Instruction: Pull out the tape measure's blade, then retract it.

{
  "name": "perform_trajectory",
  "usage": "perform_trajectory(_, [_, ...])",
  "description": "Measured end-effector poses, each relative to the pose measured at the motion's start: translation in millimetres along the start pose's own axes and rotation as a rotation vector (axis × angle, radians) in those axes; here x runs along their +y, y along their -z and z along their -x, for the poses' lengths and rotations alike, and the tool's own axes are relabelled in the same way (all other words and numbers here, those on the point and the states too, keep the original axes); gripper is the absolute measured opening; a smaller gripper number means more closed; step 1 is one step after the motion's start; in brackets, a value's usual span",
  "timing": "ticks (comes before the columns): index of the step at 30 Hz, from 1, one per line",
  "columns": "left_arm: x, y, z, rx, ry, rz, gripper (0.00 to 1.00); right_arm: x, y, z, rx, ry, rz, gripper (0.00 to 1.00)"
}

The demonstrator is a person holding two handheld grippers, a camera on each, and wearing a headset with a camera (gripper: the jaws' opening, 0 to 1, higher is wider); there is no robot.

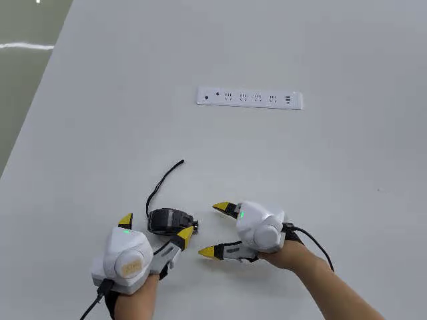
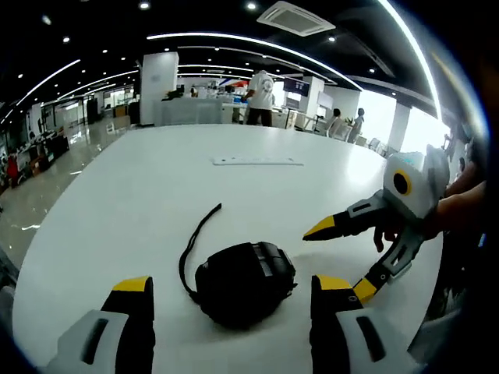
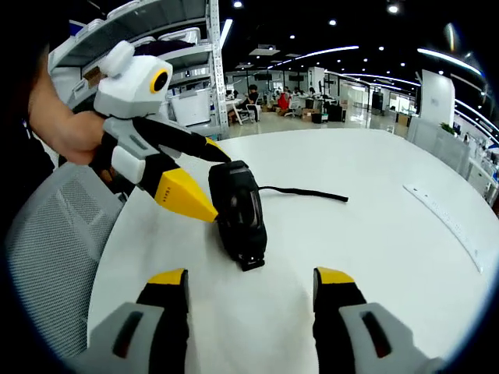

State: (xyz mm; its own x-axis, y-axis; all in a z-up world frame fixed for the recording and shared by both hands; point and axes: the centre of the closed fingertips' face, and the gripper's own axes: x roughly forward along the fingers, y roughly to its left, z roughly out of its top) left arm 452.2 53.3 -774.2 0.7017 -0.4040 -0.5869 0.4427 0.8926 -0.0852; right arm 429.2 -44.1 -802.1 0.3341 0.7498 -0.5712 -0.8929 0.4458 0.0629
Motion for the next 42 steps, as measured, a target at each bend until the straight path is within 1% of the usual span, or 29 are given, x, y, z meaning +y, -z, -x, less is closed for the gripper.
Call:
perform_trajectory(2, [2.2,2.4,4.7,0.005,0.032,-0.036,0.80,1.5,0.0,6.2,-0.008,0.010,-0.019,0.70])
perform_trajectory(3, [3.6,5.0,8.4,0.018,0.056,-0.058,0.80,2.2,0.9,10.9,-0.010,0.023,-0.021,0.71])
perform_trajectory(4, [4.9,3.9,10.5,0.010,0.071,-0.080,0.81,1.7,1.5,14.7,-0.010,0.038,-0.027,0.72])
perform_trajectory(5, [4.5,3.9,13.6,0.005,0.105,-0.107,0.83,1.1,0.7,19.7,-0.025,0.061,-0.047,0.74])
perform_trajectory(6, [2.0,3.8,16.2,0.000,0.140,-0.109,0.84,1.9,0.0,23.2,-0.036,0.068,-0.056,0.76])
perform_trajectory(7, [-0.4,-0.6,20.5,-0.036,0.187,-0.107,0.84,2.1,0.9,28.7,-0.036,0.080,-0.063,0.78])
perform_trajectory(8, [-1.6,-1.2,24.3,-0.043,0.216,-0.101,0.84,2.3,1.0,32.7,-0.041,0.088,-0.067,0.79])
perform_trajectory(9, [-0.7,0.8,27.4,-0.037,0.234,-0.098,0.84,2.3,1.7,37.2,-0.044,0.100,-0.071,0.80])
perform_trajectory(10, [5.3,5.2,30.8,-0.020,0.231,-0.115,0.84,1.5,2.5,44.8,-0.052,0.123,-0.072,0.82])
perform_trajectory(12, [6.3,6.8,36.1,-0.028,0.260,-0.169,0.86,-0.4,3.5,55.7,-0.067,0.160,-0.095,0.85])
perform_trajectory(13, [9.1,10.2,39.2,-0.015,0.266,-0.196,0.87,-0.6,5.6,63.6,-0.074,0.180,-0.111,0.86])
perform_trajectory(14, [9.7,12.0,41.2,-0.009,0.275,-0.206,0.89,0.6,7.8,68.4,-0.074,0.184,-0.112,0.87])
perform_trajectory(16, [12.2,13.7,46.2,-0.006,0.293,-0.240,0.91,2.9,13.3,80.7,-0.078,0.209,-0.123,0.89])
perform_trajectory(18, [12.2,15.2,52.2,-0.006,0.322,-0.264,0.92,6.8,19.1,92.6,-0.083,0.231,-0.141,0.92])
perform_trajectory(19, [12.3,15.6,53.3,-0.005,0.327,-0.266,0.93,7.6,19.8,94.7,-0.085,0.233,-0.141,0.93])
perform_trajectory(20, [14.5,17.5,57.3,-0.004,0.334,-0.267,0.94,11.0,25.2,102.8,-0.084,0.247,-0.154,0.94])
perform_trajectory(23, [16.5,22.8,65.2,-0.005,0.354,-0.276,0.98,17.1,31.8,116.0,-0.088,0.272,-0.173,0.98])
perform_trajectory(25, [18.7,25.9,69.4,-0.007,0.359,-0.274,1.00,20.4,34.0,122.7,-0.090,0.283,-0.184,0.99])
perform_trajectory(26, [20.5,26.9,72.2,-0.012,0.356,-0.264,1.00,22.3,36.0,127.3,-0.095,0.294,-0.193,1.00])
perform_trajectory(30, [21.0,27.4,73.0,-0.012,0.356,-0.257,1.00,23.2,36.5,128.5,-0.095,0.295,-0.195,1.00])
perform_trajectory(33, [26.9,34.1,79.1,-0.017,0.346,-0.221,1.00,31.4,42.5,143.5,-0.111,0.342,-0.227,1.00])
perform_trajectory(34, [27.9,35.6,78.8,-0.011,0.340,-0.212,1.00,33.8,43.5,149.6,-0.112,0.368,-0.237,1.00])
perform_trajectory(36, [26.8,35.2,79.0,-0.011,0.343,-0.189,1.00,37.3,44.2,153.6,-0.115,0.378,-0.237,1.00])
perform_trajectory(37, [25.9,34.0,79.5,-0.017,0.346,-0.192,1.00,38.0,46.5,155.9,-0.110,0.388,-0.237,1.00])
perform_trajectory(40, [23.2,31.6,81.0,-0.019,0.347,-0.203,1.00,40.1,49.6,160.2,-0.110,0.397,-0.255,1.00])
perform_trajectory(42, [20.2,29.4,83.1,-0.024,0.357,-0.204,1.00,40.5,51.3,162.1,-0.106,0.401,-0.259,1.00])
